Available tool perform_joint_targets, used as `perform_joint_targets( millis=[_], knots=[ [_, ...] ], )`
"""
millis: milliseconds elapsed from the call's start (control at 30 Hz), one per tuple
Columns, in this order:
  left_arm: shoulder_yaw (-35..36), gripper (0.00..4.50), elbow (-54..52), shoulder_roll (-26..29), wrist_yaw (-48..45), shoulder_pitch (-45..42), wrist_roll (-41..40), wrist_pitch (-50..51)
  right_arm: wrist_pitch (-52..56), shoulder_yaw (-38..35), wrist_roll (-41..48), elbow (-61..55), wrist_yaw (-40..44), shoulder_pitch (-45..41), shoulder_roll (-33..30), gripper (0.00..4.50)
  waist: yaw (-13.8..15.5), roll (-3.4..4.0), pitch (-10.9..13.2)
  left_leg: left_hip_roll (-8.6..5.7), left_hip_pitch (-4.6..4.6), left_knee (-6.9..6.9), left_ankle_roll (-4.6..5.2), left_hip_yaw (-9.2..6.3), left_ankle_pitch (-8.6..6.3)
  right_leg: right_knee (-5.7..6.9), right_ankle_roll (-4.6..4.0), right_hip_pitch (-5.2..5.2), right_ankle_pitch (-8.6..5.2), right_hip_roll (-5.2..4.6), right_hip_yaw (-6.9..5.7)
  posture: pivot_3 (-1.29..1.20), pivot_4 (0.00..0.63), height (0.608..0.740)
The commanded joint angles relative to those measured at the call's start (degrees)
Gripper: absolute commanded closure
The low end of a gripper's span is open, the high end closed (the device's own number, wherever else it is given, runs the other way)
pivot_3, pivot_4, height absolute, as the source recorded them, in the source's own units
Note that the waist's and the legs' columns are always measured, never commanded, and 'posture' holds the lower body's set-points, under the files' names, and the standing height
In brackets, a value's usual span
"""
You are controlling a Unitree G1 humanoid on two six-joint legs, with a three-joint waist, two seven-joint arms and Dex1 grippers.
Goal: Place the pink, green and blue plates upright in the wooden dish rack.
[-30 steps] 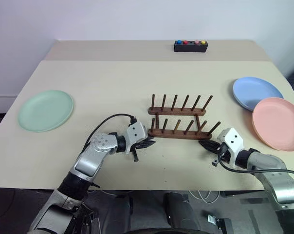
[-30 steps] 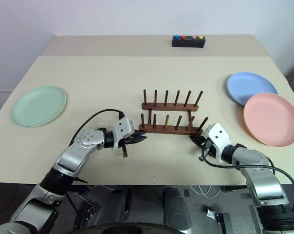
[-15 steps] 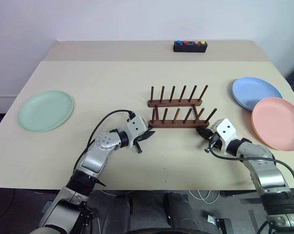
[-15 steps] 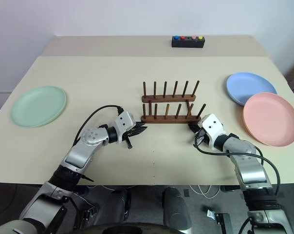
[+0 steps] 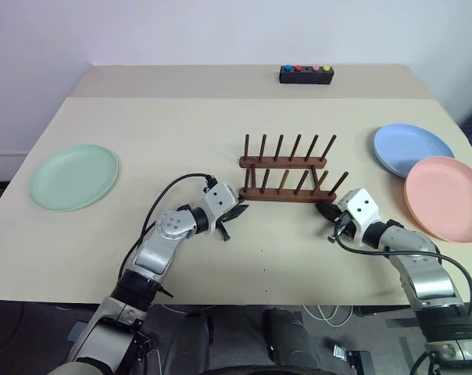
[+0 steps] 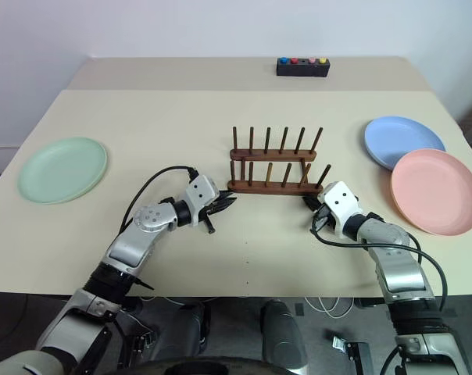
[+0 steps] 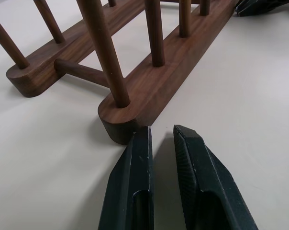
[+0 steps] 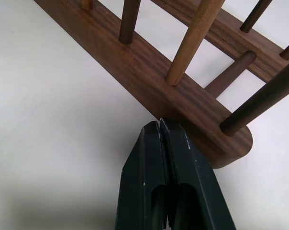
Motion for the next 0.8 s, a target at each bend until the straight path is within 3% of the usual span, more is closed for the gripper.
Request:
perform_joint_targets(
  millis=[33, 233, 467, 567, 800],
  knots=[
    [1.0, 3.79, 0.3, 0.0, 0.8, -0.2, 0.6, -0.4, -0.1, 0.0, -0.6, 0.6, -0.5, -0.2, 0.2, 4.5, 0.0, 0.0, 0.0, 0.0, 0.0, 0.0, 0.0, 0.0, 0.0, 0.0, 0.0, 0.0, 0.0, 0.0, 0.0, 0.0, 0.15, 0.73],
    [1.4, 3.79, -2.7, 0.9, -2.0, 1.3, -1.7, 0.8, 1.9, -2.6, 5.1, -5.7, 2.8, 2.6, -0.2, 4.5, 0.0, 0.0, 0.0, 0.0, -0.01, -0.03, 0.0, 0.0, 0.0, 0.0, 0.01, -0.01, -0.01, 0.0, 0.0, 0.0, 0.15, 0.73],
    [2.2, 3.79, -12.8, 4.4, -11.1, 7.1, -9.9, 4.3, 5.4, -8.9, 8.0, -12.4, 5.2, 10.0, -5.9, 4.5, 0.0, 0.04, 0.0, 0.0, -0.04, -0.11, 0.0, 0.0, 0.0, -0.02, 0.02, -0.08, -0.03, -0.01, 0.0, 0.0, 0.15, 0.73],
    [1.7, 3.84, -15.7, 4.9, -14.2, 8.1, -12.7, 6.3, 9.1, -13.9, 11.1, -13.8, 5.4, 11.4, -7.9, 3.77, 0.1, 0.03, 0.0, 0.0, -0.07, -0.07, 0.0, 0.0, -0.01, -0.03, -0.01, -0.08, -0.04, -0.02, 0.01, 0.0, 0.15, 0.73],
    [-0.1, 3.84, -17.0, 4.0, -18.0, 6.4, -14.7, 7.5, 15.0, -24.5, 11.9, -12.7, -0.2, 11.5, -10.2, 0.26, 0.1, 0.02, 0.0, 0.0, -0.09, -0.04, 0.01, 0.01, -0.01, -0.08, -0.05, -0.07, -0.07, -0.02, 0.01, 0.0, 0.15, 0.73]
  ],
)
